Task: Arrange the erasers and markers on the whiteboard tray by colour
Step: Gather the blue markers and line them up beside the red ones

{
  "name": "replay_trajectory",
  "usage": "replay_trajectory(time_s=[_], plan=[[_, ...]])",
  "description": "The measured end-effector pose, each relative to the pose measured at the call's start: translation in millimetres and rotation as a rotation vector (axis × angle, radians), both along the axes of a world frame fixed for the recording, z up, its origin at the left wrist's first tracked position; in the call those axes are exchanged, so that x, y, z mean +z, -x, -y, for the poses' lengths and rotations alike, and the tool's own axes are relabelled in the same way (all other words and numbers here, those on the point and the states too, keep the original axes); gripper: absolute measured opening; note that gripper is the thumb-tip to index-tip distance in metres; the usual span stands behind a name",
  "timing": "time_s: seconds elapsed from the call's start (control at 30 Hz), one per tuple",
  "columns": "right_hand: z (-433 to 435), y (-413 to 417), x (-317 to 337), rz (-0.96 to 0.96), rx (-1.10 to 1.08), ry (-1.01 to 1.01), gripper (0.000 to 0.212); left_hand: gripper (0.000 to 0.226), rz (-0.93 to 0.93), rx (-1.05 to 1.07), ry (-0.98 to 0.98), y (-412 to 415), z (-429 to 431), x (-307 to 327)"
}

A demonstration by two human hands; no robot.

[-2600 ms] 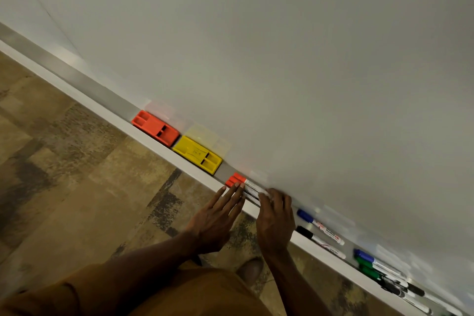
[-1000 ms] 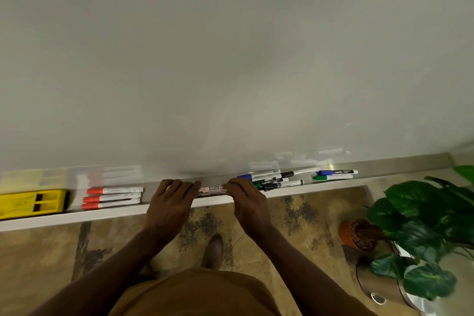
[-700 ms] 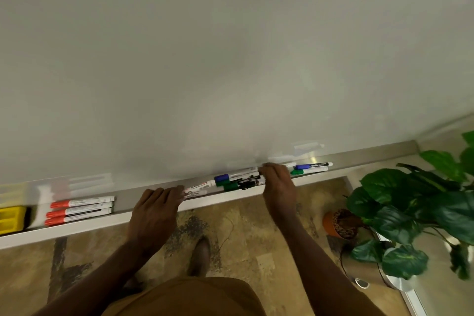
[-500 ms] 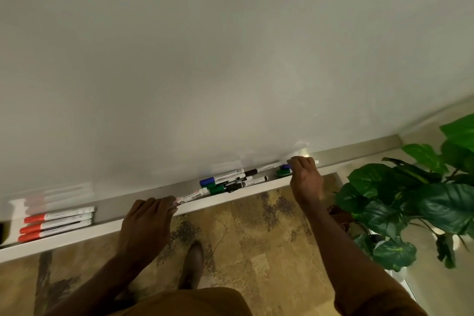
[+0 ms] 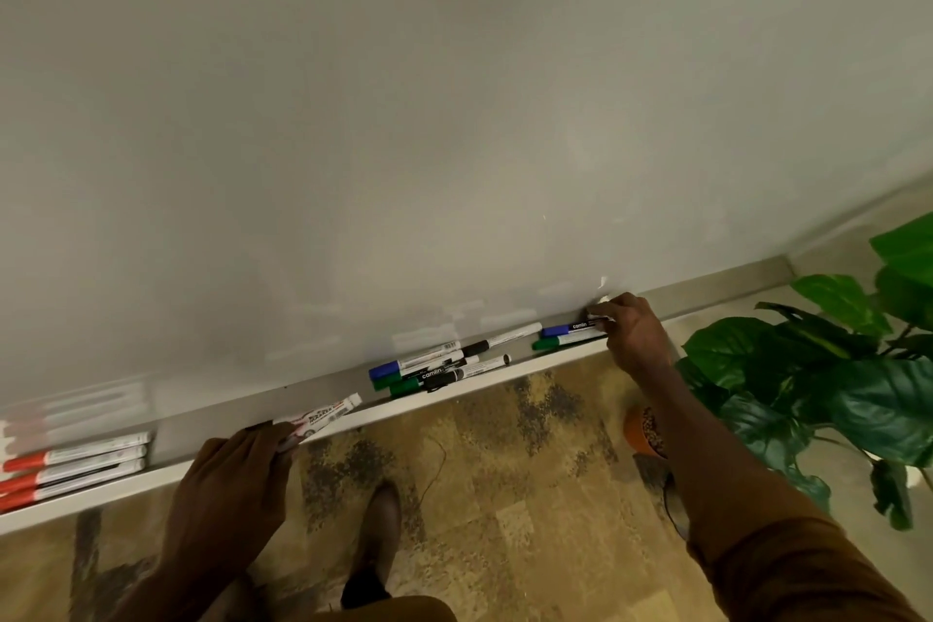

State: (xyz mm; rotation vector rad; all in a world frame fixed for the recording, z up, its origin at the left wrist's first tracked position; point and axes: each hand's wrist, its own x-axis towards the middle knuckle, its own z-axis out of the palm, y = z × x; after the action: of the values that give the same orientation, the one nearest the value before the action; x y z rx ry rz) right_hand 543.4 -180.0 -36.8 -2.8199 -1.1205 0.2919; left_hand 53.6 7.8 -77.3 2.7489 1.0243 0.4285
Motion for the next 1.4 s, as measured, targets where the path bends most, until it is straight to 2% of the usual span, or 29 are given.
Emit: replay_trajectory(time_s=[0.23,0.4,0.6,0.67,0.77,0.8,0.87,0.97,1.03,1.17,1.33,1.4], plan=[[4,-11,-5,-0.038,-0.087,-0.064,0.028,0.064,0.096,0.004,-0.03,3,8,1],[6,-14,-11,0.032,-0.036,-0.017,0.032,0.069,0.082,0.036,-0.006,4,15,4],[17,-23,-24,0.112,0.002,-0.079,0.032,0.075,0.054,0.031,0.041,11,18,9],[25,-24,-29,0.132,0.005,-0.124,0.024,0.072,0.03,0.052,0.046,14,16,13],[39,-14,-31,0.137,-0.015,-0.27,0.009,0.051,0.012,0.084,0.059,21,11,14],[42,-6,-31,0.143,-0.013,-0.325,0.008,0.053,0.014,0.092,0.055,24,9,13],[46,14,-32,0.154,-0.003,-0.409,0.015,0.059,0.027,0.106,0.045,27,7,10],[47,51,-30,0.147,-0.018,-0.486,0.033,0.04,0.02,0.073,0.018,29,4,0],[43,79,-32,0.047,-0.061,-0.537,0.036,0.044,-0.014,0.021,0.02,29,4,-10],[27,140,-36,-0.325,-0.267,-0.626,0.016,0.06,-0.068,-0.038,0.016,21,6,-27],[7,189,-40,-0.49,-0.244,-0.703,0.019,0.033,-0.121,-0.061,0.029,8,15,-39],[-2,195,-39,-0.522,-0.211,-0.697,0.033,0.032,-0.139,-0.073,0.031,4,18,-39]])
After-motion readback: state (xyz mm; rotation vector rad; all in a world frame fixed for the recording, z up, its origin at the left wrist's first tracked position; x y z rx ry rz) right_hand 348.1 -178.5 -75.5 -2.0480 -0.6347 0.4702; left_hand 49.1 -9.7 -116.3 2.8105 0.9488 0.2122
